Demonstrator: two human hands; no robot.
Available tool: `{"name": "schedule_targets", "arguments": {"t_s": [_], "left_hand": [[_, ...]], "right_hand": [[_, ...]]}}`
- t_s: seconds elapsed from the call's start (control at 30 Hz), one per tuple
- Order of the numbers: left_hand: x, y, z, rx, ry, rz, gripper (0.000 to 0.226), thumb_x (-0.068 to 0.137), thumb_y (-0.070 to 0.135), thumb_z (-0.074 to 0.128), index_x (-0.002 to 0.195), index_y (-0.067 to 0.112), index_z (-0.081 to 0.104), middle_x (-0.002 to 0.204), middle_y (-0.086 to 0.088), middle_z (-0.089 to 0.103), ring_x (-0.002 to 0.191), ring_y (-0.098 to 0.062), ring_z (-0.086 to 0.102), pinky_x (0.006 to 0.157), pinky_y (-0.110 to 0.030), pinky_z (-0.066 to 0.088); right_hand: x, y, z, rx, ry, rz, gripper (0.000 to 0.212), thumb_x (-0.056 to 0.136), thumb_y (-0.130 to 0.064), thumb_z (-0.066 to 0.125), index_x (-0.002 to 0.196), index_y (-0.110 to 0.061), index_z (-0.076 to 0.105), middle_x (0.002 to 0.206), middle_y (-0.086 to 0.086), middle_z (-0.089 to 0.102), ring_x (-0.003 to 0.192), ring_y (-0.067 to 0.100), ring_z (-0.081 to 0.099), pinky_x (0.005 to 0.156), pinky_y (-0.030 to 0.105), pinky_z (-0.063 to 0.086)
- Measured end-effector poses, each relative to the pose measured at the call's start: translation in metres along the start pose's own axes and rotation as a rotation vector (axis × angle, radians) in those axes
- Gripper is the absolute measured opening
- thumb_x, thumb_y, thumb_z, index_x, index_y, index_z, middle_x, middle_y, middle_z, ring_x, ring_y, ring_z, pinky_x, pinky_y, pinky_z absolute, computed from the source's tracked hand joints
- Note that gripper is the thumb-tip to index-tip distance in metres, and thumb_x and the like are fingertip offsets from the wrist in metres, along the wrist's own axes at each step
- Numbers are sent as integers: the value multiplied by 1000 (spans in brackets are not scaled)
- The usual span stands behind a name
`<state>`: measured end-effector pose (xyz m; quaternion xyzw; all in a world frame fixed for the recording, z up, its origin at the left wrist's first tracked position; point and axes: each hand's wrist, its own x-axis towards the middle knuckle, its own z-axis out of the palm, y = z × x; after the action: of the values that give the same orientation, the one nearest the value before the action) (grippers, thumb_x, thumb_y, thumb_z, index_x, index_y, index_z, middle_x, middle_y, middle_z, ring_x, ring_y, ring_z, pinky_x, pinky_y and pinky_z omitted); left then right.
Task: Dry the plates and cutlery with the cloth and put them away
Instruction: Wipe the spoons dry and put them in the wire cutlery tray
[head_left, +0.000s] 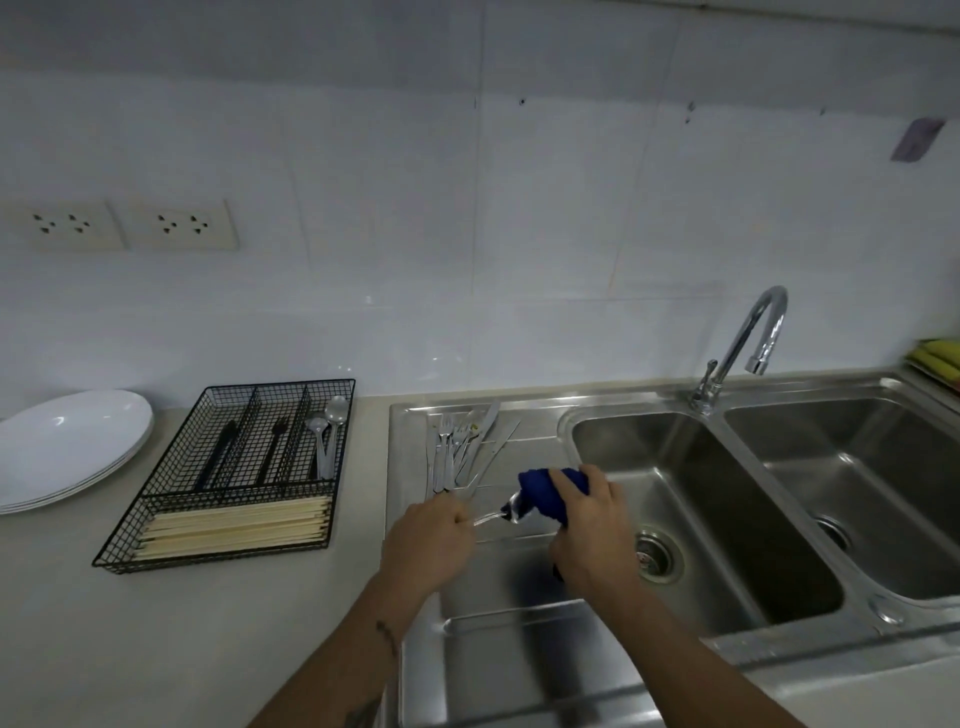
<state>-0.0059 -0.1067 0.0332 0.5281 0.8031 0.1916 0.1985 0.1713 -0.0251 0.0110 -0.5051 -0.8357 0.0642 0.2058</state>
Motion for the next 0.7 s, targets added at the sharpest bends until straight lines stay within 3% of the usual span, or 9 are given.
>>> {"name": "schedule_targets", "arguments": {"t_s": [0.1,0.17,0.23,0.33,0.4,0.5,0.6,0.7], "left_hand": [[1,-5,-2,-168,-135,-25,17,90,20,58,78,20,71,91,1,68,87,-16,63,80,-34,49],[2,-4,-6,-295,-171,-61,19,85,19,63,67,24,66,83,2,65,82,-17,61,78,-34,48],[1,-6,-9,-313,-174,-76,22,82,17,65,61,25,63,79,2,61,78,-16,58,69,-31,44],[-2,-11,-8,-354,-149,-97,23,78,18,65,57,27,65,79,2,63,80,-17,59,69,-29,41],[-4,-11,-11,-373,-154,-86,20,83,18,62,65,25,68,82,3,63,83,-15,58,69,-28,39],[-4,-6,-15,-423,-210,-71,20,92,21,55,81,13,70,75,2,59,71,-12,55,64,-27,38],[-3,2,-16,-467,-297,-52,23,100,26,45,92,17,64,62,-2,57,52,-14,54,59,-28,44],[2,9,-14,-521,-285,-43,18,100,18,45,98,18,63,69,-4,65,60,-15,65,62,-28,50]], "right_hand": [[-9,-8,-2,14,16,-205,78,59,-6,81,131,-20,55,136,13,47,113,33,50,88,44,52],[-16,-14,3,-48,16,-371,77,56,-7,84,128,-21,59,133,14,52,108,33,55,84,44,55],[-15,-12,5,-45,4,-308,78,57,-6,83,130,-23,57,132,14,53,109,34,54,84,45,55],[-9,-5,8,30,-4,-96,81,62,-4,80,136,-22,52,135,15,48,115,37,50,91,49,50],[-10,-6,9,63,-13,-131,83,64,-3,78,139,-23,48,139,13,46,119,34,47,94,47,49],[-14,-13,12,221,-26,-254,78,67,3,71,137,-26,50,141,6,45,123,25,46,100,38,45],[-15,-20,10,408,-29,-216,70,67,8,64,131,-20,58,137,0,50,121,17,50,104,26,42],[-15,-23,10,425,-47,-183,68,68,10,64,131,-17,58,136,1,51,121,15,49,103,9,32]]}}
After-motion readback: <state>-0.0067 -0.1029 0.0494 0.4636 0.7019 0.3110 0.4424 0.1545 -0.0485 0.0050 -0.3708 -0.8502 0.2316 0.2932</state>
